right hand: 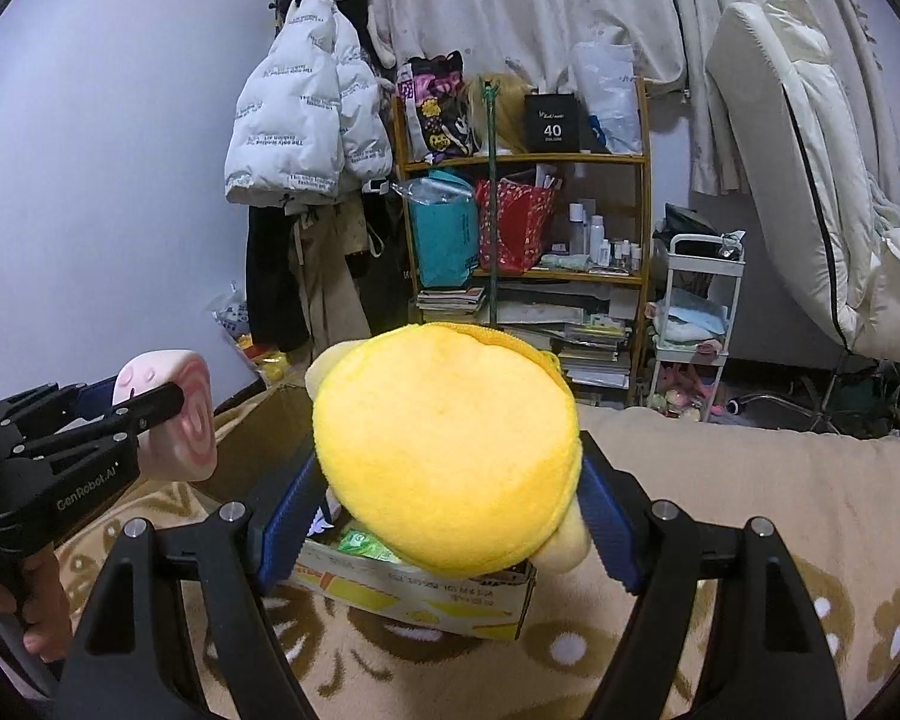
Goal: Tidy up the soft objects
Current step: 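Lift pig cube with left tool while right tool lifts yellow plush over box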
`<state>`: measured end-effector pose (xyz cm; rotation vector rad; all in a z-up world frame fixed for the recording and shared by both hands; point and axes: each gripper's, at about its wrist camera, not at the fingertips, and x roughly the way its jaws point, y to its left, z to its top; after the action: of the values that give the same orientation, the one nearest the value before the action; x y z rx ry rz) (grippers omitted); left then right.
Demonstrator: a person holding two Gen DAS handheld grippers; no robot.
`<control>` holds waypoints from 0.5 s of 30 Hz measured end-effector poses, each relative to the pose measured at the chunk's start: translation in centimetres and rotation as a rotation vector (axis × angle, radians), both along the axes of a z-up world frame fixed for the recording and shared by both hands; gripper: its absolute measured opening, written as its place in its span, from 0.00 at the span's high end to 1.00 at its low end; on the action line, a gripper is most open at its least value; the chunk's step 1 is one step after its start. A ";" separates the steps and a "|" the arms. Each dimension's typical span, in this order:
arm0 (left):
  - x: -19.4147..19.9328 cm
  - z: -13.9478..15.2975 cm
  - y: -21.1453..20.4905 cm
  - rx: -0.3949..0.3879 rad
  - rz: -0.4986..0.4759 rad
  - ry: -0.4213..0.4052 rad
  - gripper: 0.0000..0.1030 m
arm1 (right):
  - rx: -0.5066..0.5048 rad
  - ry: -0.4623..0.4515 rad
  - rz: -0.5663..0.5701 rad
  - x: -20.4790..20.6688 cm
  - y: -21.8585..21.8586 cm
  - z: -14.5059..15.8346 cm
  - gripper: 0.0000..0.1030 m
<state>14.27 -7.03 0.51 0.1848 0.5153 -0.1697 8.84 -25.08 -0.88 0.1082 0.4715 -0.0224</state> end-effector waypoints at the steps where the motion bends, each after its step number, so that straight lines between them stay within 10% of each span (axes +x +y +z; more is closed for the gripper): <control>1: 0.0 -0.1 0.0 -0.008 -0.002 0.002 0.67 | -0.003 0.003 0.002 0.0 0.1 -0.1 0.20; 15: 2.6 -2.6 -1.0 -0.011 -0.017 0.064 0.65 | -0.004 0.065 0.023 2.6 -0.1 -2.4 0.18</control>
<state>16.90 -8.04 -2.04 0.1733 0.5766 -0.1951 11.44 -25.23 -3.28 0.0980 0.5379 -0.0041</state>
